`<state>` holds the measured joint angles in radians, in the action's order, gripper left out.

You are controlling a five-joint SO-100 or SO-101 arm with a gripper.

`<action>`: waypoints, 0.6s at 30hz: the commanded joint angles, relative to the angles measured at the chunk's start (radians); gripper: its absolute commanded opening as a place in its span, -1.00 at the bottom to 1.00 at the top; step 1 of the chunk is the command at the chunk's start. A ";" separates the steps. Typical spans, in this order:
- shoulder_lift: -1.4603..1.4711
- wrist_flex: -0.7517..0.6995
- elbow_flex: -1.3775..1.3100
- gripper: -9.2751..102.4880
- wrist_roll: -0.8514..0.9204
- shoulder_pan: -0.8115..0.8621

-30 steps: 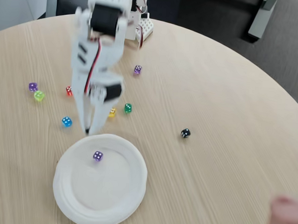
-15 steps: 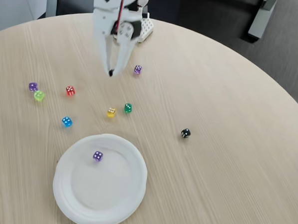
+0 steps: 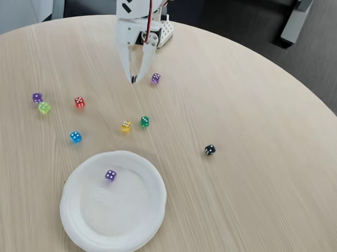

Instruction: Pick a purple dice and put it in the plate.

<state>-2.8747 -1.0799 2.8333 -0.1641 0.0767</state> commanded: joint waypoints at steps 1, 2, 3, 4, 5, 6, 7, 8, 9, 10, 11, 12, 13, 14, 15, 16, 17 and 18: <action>-0.034 0.011 0.034 -0.83 0.046 -0.005; -0.048 0.011 0.058 -0.83 0.066 -0.005; -0.064 0.011 0.083 -0.83 0.081 -0.005; -0.083 0.011 0.107 -0.83 0.100 -0.005; -0.104 0.003 0.130 -0.83 0.117 -0.005; -0.124 0.003 0.147 -0.83 0.123 -0.005; -0.146 0.000 0.153 -0.83 0.114 -0.005; -0.163 -0.002 0.155 -0.83 0.114 -0.005; -0.175 -0.002 0.155 -0.83 0.112 -0.005; -0.183 -0.002 0.155 -0.83 0.114 -0.005; -0.186 -0.003 0.155 -0.83 0.120 -0.005; -0.187 -0.003 0.155 -0.83 0.123 -0.005; -0.187 -0.005 0.155 -0.83 0.123 -0.005; -0.187 -0.005 0.155 -0.83 0.123 -0.005; -0.187 -0.005 0.156 -0.83 0.118 -0.005; -0.187 -0.006 0.156 -0.83 0.110 -0.005; -0.187 -0.006 0.158 -0.83 0.104 -0.005; -0.189 -0.008 0.158 -0.83 0.103 -0.005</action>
<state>-3.0526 -1.0815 2.9928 -0.0476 0.0782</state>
